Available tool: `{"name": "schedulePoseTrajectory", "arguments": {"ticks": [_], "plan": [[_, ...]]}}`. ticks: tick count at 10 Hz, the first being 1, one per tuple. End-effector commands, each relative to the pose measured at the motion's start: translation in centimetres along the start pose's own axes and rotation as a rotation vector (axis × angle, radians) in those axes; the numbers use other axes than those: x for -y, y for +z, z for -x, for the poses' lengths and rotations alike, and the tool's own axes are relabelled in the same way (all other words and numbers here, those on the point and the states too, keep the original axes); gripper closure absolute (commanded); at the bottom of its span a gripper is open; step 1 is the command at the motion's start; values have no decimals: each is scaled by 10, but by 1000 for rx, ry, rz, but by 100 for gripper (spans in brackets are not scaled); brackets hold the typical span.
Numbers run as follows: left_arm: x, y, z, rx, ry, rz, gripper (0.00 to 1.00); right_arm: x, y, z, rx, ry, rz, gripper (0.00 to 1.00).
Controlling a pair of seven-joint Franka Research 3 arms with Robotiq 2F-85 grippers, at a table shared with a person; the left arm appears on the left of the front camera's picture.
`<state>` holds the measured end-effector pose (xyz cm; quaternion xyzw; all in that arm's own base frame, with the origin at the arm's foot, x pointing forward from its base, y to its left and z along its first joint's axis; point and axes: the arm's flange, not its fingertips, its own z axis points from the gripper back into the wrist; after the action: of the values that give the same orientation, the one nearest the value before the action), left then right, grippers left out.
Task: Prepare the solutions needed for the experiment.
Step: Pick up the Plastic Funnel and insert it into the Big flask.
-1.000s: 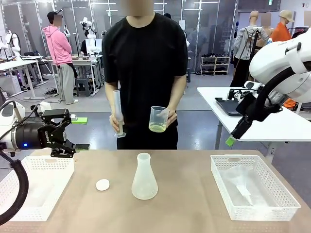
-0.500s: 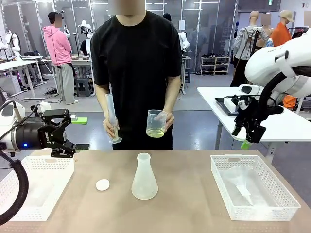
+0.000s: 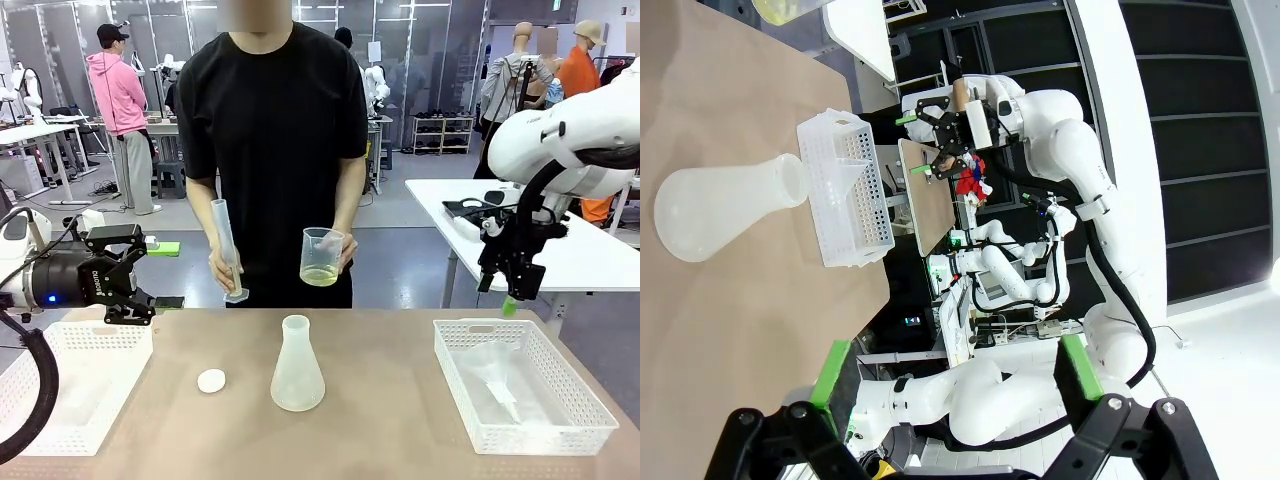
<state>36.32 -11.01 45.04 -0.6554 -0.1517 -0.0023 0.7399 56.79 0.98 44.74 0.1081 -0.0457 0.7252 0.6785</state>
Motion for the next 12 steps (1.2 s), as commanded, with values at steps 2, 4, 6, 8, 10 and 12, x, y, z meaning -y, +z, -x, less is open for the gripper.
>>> {"name": "schedulePoseTrajectory", "arguments": {"ticks": [2,4,6,8,10,12], "plan": [[1,2,0,3,-4,-1,0,8,-14,-11,-92,-23,-90,0],[1,2,0,3,-4,-1,0,7,-35,-16,-108,-32,-126,0],[1,2,0,3,-4,-1,0,4,-51,-17,-119,-25,-156,0],[1,2,0,3,-4,-1,0,1,-66,-13,-142,-26,-183,0],[1,2,0,3,-4,-1,0,-3,-77,-8,-167,-38,-210,0],[1,2,0,3,-4,-1,0,-6,-89,-3,-167,-52,-236,0]]}}
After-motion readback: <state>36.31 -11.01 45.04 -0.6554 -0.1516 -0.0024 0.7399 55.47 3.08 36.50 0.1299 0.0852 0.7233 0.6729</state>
